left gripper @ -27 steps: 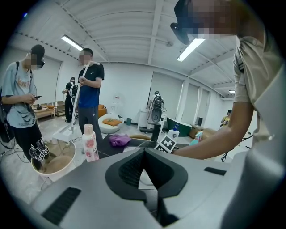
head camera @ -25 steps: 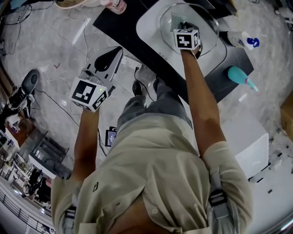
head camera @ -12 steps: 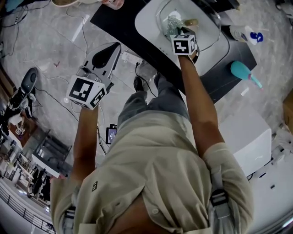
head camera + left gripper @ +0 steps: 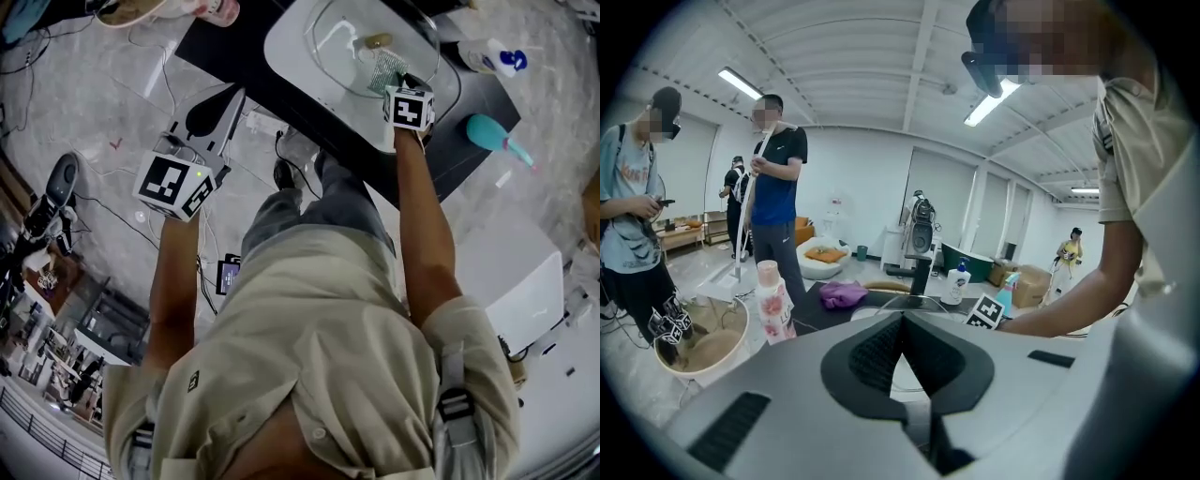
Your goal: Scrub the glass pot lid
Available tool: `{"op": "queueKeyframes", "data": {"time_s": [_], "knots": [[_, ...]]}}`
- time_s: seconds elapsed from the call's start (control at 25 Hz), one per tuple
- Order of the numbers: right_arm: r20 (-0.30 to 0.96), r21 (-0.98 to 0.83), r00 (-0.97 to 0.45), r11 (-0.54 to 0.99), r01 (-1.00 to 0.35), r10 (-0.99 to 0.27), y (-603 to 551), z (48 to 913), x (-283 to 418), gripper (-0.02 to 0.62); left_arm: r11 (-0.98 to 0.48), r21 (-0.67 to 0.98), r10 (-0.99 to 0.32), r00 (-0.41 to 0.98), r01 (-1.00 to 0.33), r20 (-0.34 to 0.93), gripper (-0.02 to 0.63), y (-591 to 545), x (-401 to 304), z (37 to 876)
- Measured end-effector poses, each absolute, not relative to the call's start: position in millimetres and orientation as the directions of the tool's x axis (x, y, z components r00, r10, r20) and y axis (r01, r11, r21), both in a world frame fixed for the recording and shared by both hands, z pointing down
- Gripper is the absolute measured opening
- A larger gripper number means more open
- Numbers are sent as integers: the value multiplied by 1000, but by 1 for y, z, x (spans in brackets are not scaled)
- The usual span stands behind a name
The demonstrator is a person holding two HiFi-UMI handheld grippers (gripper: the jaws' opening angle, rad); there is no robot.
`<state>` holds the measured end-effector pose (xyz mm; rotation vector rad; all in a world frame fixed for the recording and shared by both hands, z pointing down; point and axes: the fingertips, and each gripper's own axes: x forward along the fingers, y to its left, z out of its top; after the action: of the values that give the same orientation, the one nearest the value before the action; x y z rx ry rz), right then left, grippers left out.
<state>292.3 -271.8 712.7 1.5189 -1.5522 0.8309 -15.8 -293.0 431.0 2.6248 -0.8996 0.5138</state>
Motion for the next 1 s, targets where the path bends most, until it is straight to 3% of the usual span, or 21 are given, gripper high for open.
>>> {"op": "queueKeyframes", "data": {"time_s": [0.56,1.0], "knots": [[816,108,137,-85,-991,-561,-309,666,364,74,-763,167,-513,742,-624,431,14,-292,-1,428],[780,106,105,-35,-994,-616,-373,645,352,74,-729,169,-552,716,-663,429,14,-290,-14,428]]}}
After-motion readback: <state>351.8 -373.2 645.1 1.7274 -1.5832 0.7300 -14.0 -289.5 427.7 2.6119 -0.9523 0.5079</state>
